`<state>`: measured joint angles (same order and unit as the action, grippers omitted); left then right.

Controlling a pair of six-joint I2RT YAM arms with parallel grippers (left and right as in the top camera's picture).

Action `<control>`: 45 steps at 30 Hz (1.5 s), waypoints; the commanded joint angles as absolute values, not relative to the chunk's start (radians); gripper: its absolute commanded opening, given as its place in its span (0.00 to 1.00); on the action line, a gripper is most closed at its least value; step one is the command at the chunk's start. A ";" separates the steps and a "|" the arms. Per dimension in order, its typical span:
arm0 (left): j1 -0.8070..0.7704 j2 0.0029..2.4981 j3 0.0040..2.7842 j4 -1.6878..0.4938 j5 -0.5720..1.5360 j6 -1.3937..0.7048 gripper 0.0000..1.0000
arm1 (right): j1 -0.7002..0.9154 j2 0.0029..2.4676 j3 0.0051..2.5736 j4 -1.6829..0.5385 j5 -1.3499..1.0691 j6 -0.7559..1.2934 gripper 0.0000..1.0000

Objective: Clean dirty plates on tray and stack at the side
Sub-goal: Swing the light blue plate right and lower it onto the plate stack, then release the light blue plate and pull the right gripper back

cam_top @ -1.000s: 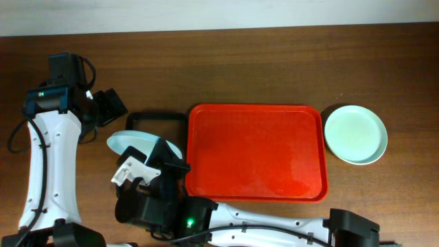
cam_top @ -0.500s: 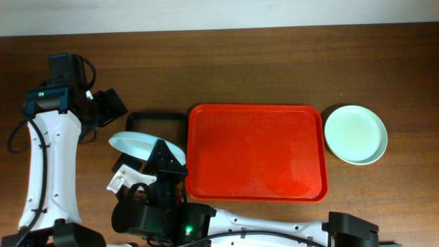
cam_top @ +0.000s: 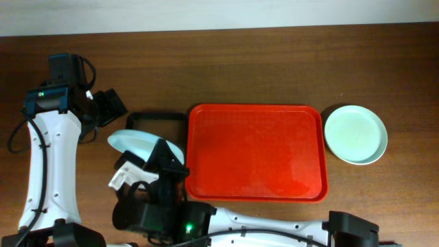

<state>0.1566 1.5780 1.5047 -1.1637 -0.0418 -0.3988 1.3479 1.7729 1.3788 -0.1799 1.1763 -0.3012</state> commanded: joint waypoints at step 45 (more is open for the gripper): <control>0.160 1.554 1.513 -1.165 -0.049 -0.411 0.99 | -0.363 1.628 1.060 -0.777 -0.197 0.291 0.71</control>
<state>0.1566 1.5761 1.5047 -1.1637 -0.0418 -0.4023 -0.4545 1.6302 1.0664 -0.7773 -0.1623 0.3534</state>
